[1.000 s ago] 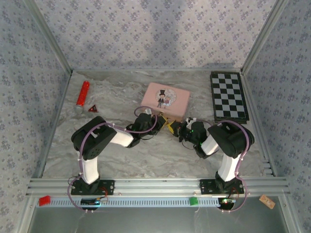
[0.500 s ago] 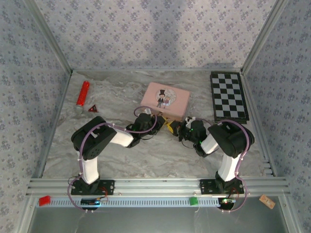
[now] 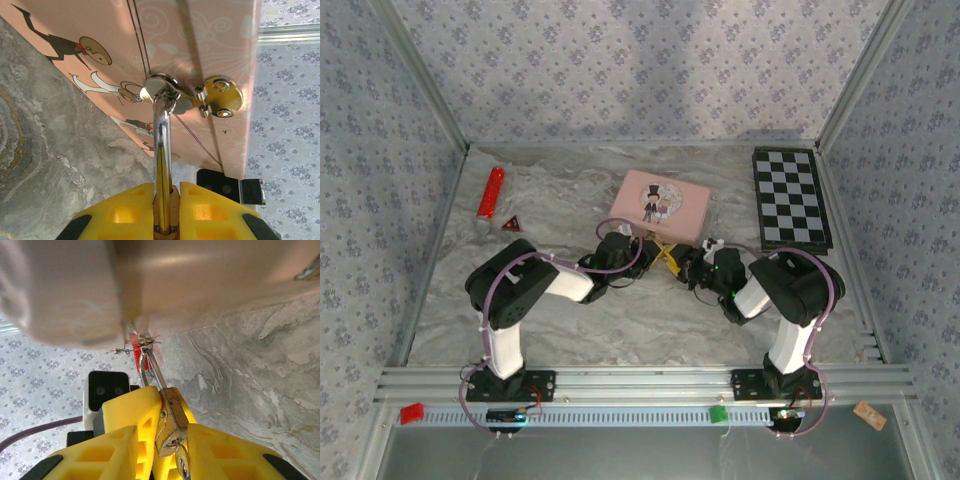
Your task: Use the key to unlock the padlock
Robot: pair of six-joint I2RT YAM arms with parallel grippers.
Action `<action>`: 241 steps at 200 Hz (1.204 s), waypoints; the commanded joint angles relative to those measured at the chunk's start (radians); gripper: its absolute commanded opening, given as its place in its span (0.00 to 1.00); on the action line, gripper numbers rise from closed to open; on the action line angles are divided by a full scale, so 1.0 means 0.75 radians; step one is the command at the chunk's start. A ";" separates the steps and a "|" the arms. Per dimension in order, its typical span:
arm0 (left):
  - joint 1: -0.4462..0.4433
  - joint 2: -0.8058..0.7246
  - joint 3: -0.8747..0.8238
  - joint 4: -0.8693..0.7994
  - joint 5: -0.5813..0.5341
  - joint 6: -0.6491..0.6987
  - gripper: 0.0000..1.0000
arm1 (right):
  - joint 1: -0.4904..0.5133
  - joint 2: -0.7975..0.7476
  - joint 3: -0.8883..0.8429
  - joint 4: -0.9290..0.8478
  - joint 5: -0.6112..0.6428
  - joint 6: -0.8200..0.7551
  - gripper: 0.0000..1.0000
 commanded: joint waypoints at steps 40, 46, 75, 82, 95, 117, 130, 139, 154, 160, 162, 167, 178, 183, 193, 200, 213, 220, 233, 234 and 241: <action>0.005 -0.074 0.014 0.053 0.060 0.030 0.00 | 0.020 -0.052 -0.061 0.041 0.031 -0.045 0.29; 0.007 -0.074 0.015 0.053 0.060 0.029 0.00 | 0.024 -0.053 -0.065 0.040 0.031 -0.046 0.29; 0.007 -0.079 0.014 0.055 0.061 0.031 0.00 | 0.040 -0.035 -0.071 0.057 0.032 -0.035 0.29; 0.007 -0.080 0.012 0.053 0.061 0.032 0.00 | 0.044 -0.032 -0.073 0.065 0.032 -0.034 0.29; 0.006 -0.083 0.007 0.055 0.060 0.032 0.00 | 0.053 -0.028 -0.073 0.072 0.035 -0.035 0.29; 0.006 -0.088 0.002 0.057 0.060 0.033 0.00 | 0.056 -0.027 -0.069 0.073 0.035 -0.038 0.21; 0.007 -0.088 0.000 0.060 0.060 0.031 0.00 | 0.057 -0.026 -0.058 0.072 0.024 -0.039 0.17; 0.007 -0.090 -0.004 0.063 0.061 0.029 0.00 | 0.058 -0.024 -0.056 0.074 0.024 -0.039 0.15; 0.004 -0.094 -0.005 0.065 0.065 0.027 0.00 | 0.060 -0.020 -0.054 0.074 0.027 -0.040 0.12; 0.004 -0.096 -0.007 0.064 0.066 0.028 0.00 | 0.056 -0.018 -0.055 0.074 0.029 -0.040 0.10; 0.002 -0.097 -0.007 0.065 0.066 0.027 0.00 | 0.057 -0.016 -0.054 0.074 0.028 -0.040 0.10; 0.002 -0.100 -0.007 0.065 0.066 0.027 0.00 | 0.057 -0.013 -0.051 0.074 0.027 -0.040 0.09; -0.003 -0.105 -0.009 0.063 0.069 0.027 0.00 | 0.056 -0.010 -0.049 0.074 0.025 -0.040 0.08; -0.005 -0.107 -0.009 0.063 0.070 0.027 0.00 | 0.054 -0.006 -0.045 0.073 0.026 -0.040 0.07; -0.013 -0.111 -0.009 0.061 0.074 0.028 0.00 | 0.051 -0.002 -0.038 0.074 0.022 -0.040 0.05; -0.020 -0.113 -0.007 0.059 0.074 0.027 0.00 | 0.049 0.001 -0.031 0.073 0.020 -0.040 0.04; -0.033 -0.115 -0.005 0.055 0.082 0.025 0.00 | 0.046 0.003 -0.015 0.072 0.012 -0.038 0.03; -0.040 -0.115 -0.005 0.056 0.083 0.022 0.00 | 0.046 0.004 -0.005 0.074 0.008 -0.035 0.02; -0.058 -0.117 0.001 0.057 0.083 0.024 0.00 | 0.042 0.005 0.016 0.074 0.000 -0.032 0.01; -0.059 -0.118 0.002 0.055 0.081 0.024 0.00 | 0.042 0.005 0.017 0.074 0.000 -0.033 0.01; -0.069 -0.123 0.013 0.033 0.082 0.033 0.00 | 0.040 0.007 0.029 0.074 -0.006 -0.031 0.01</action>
